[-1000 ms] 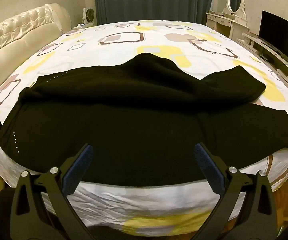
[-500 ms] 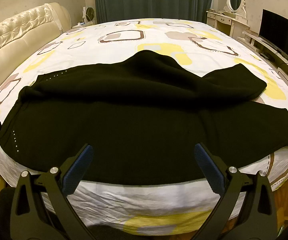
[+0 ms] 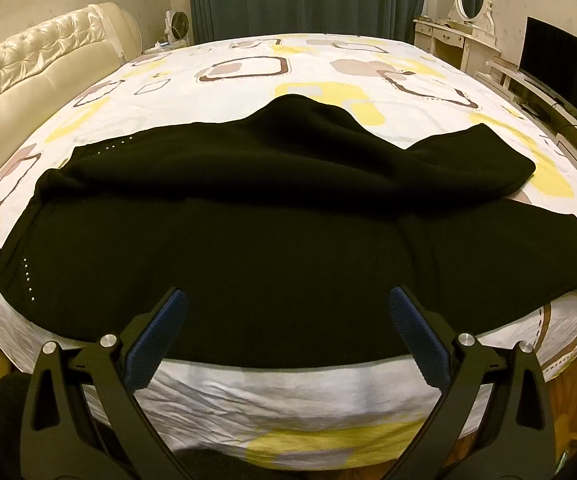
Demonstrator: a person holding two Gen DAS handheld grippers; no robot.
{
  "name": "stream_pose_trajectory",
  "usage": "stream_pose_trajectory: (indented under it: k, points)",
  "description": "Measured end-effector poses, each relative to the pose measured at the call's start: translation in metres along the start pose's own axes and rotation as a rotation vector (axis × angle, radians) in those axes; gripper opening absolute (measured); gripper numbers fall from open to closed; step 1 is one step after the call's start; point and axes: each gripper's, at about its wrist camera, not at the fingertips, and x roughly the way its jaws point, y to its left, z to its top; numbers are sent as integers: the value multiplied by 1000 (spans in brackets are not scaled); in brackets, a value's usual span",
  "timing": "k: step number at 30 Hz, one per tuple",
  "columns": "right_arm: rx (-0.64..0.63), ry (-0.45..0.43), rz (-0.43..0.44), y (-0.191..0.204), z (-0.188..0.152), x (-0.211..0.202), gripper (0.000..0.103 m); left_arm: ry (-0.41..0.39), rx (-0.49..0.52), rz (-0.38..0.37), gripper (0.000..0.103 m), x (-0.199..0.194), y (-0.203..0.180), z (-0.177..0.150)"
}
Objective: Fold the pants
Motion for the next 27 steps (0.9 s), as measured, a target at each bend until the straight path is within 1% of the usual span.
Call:
stream_pose_trajectory:
  k: [27]
  points:
    - [-3,6,-2,1,-1,1,101,3,-3,-11,99,3,1,-3]
